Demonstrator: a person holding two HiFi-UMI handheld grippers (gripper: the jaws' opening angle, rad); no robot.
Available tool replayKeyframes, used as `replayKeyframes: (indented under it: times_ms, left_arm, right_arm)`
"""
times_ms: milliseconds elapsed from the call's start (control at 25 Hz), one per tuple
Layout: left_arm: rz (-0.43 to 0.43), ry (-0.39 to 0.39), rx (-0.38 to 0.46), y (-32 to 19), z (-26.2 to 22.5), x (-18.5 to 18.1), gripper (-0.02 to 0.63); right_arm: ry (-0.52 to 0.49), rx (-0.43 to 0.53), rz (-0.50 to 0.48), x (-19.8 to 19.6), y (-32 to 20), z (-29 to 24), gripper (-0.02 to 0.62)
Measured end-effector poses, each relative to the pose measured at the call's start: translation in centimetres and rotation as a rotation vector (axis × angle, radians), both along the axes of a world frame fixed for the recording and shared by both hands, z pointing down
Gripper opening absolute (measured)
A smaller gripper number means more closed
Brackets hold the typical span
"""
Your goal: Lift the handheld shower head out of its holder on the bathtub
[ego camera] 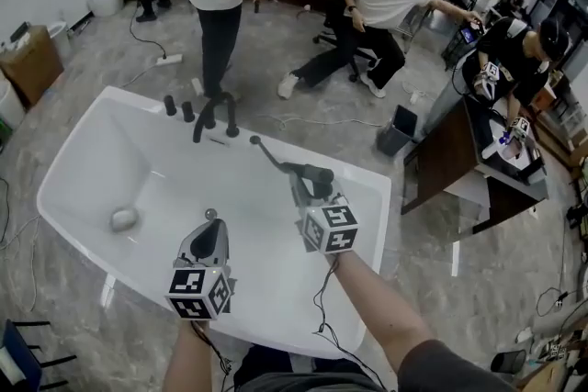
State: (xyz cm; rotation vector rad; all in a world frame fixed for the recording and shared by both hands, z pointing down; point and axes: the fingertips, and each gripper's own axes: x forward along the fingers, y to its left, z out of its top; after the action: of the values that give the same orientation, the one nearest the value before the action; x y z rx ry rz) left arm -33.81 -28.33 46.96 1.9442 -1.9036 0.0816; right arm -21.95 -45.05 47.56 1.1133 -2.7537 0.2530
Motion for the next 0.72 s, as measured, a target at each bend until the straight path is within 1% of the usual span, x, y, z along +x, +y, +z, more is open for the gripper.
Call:
replayKeyframes:
  times_ms: [120, 360, 720]
  left_arm:
    - [-0.007, -0.010, 0.003, 1.0, -0.8, 2.5, 0.018]
    - [-0.034, -0.033, 0.027, 3.2, -3.0, 8.0, 0.017]
    - [-0.078, -0.038, 0.064, 8.8, -5.2, 17.0, 0.018]
  right_arm:
    - [-0.038, 0.014, -0.012, 2.4, 1.7, -1.6, 0.138]
    - [-0.077, 0.035, -0.058, 8.5, 5.4, -3.8, 0.138]
    - [-0.093, 0.061, -0.143, 16.6, 12.8, -6.1, 0.138]
